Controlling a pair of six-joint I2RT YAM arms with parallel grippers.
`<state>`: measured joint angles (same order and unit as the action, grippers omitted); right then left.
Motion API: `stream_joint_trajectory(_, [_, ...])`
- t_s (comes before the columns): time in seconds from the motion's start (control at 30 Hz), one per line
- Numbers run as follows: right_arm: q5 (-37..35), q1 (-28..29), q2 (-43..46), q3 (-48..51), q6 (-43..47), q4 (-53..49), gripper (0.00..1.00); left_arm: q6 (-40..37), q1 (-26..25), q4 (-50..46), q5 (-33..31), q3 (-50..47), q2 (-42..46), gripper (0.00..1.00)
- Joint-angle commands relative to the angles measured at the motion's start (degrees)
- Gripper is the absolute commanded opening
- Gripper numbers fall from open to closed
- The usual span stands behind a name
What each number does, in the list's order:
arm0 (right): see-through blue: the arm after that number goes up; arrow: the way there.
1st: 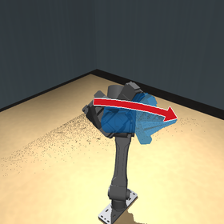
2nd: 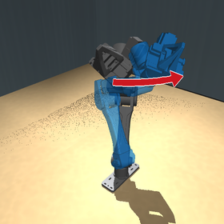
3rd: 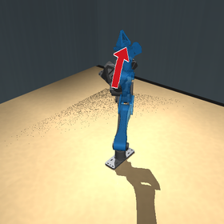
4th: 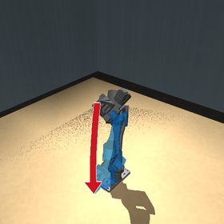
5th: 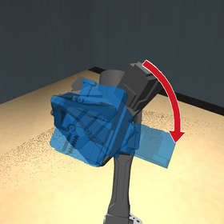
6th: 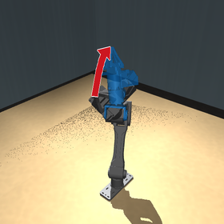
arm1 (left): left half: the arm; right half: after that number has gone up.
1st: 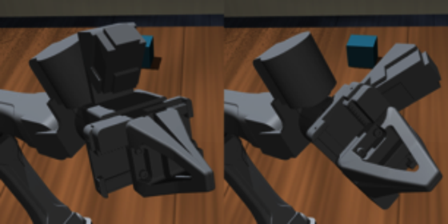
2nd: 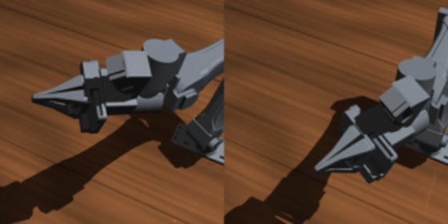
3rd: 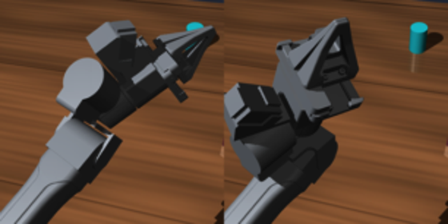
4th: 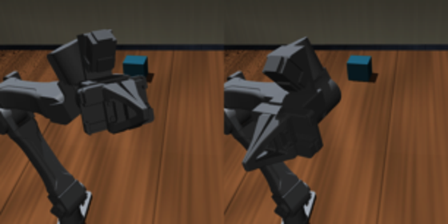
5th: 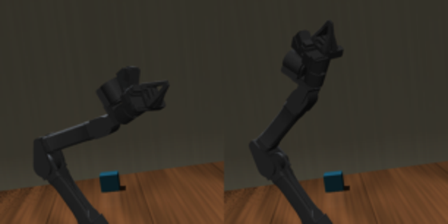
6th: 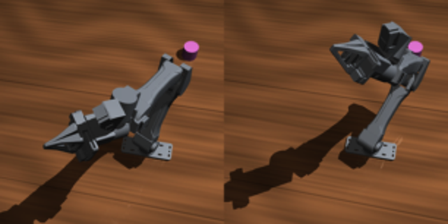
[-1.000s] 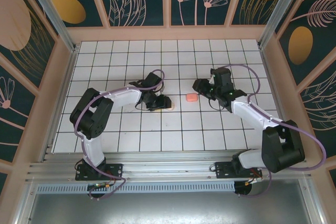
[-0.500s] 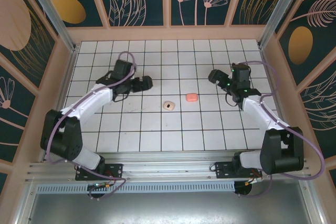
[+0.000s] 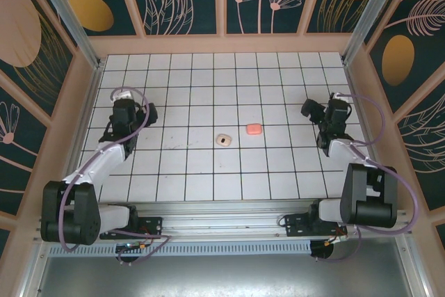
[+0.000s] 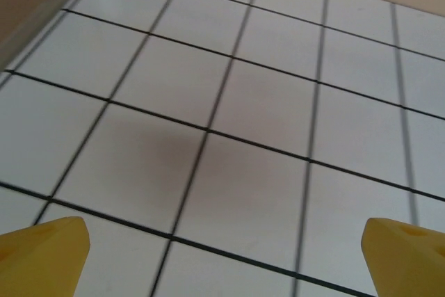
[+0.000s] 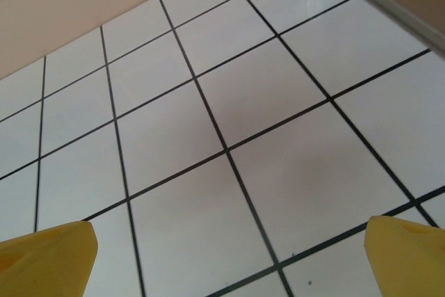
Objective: Insert wireless bluetooth earbuds into charging case
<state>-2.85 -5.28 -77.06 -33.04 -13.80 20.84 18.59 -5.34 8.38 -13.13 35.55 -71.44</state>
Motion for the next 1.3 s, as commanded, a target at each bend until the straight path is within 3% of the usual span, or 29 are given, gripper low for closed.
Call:
stream_joint_trajectory(0.0, [-2.71, -0.53, -3.08, 3.46, 3.43, 12.24, 0.99, -3.55, 0.57, 17.47, -7.58, -5.11, 1.24, 0.99])
stream_joint_trajectory(0.17, [-0.52, -0.54, -7.28, 9.88, 4.58, 27.50, 0.99, -4.55, 1.54, 34.61, -9.64, -13.00, -2.68, 0.99])
stream_joint_trajectory(0.3, [3.92, -0.62, -10.59, 7.66, 7.79, 28.39, 0.99, -8.61, 1.72, 42.85, -7.84, -15.46, -7.17, 0.99])
stream_joint_trajectory(0.37, [6.26, 0.52, -9.66, 10.71, 10.22, 33.56, 0.99, -10.04, 1.86, 48.02, -7.82, -17.85, -7.85, 0.99])
stream_joint_trajectory(0.5, [1.04, 2.51, -11.12, 21.08, 10.66, 53.33, 0.99, -12.40, 2.33, 60.56, -6.88, -21.88, -11.58, 0.99])
stream_joint_trajectory(0.53, [0.77, 2.32, -11.39, 21.98, 10.49, 55.87, 0.99, -12.95, 2.46, 66.24, -5.74, -23.05, -15.14, 0.99])
stream_joint_trajectory(0.57, [0.70, 2.27, -10.43, 20.94, 10.14, 52.00, 0.99, -13.37, 2.87, 72.22, -4.75, -23.66, -17.98, 0.99])
stream_joint_trajectory(0.6, [0.67, 2.62, -11.05, 20.96, 10.71, 53.19, 0.99, -12.29, 3.19, 64.49, -3.88, -22.83, -14.93, 0.99])
stream_joint_trajectory(0.67, [0.67, 2.67, -10.95, 20.79, 10.80, 52.54, 0.99, -12.44, 3.67, 69.43, -3.36, -23.32, -16.97, 0.99])
stream_joint_trajectory(0.73, [0.57, 2.68, -10.92, 20.64, 10.81, 52.26, 0.99, -12.29, 3.67, 65.36, -3.18, -22.70, -15.40, 0.99])
stream_joint_trajectory(1.27, [1.71, 3.67, -11.18, 19.47, 13.01, 50.26, 0.99, -12.61, 3.65, 66.44, -3.18, -23.07, -15.54, 0.99])
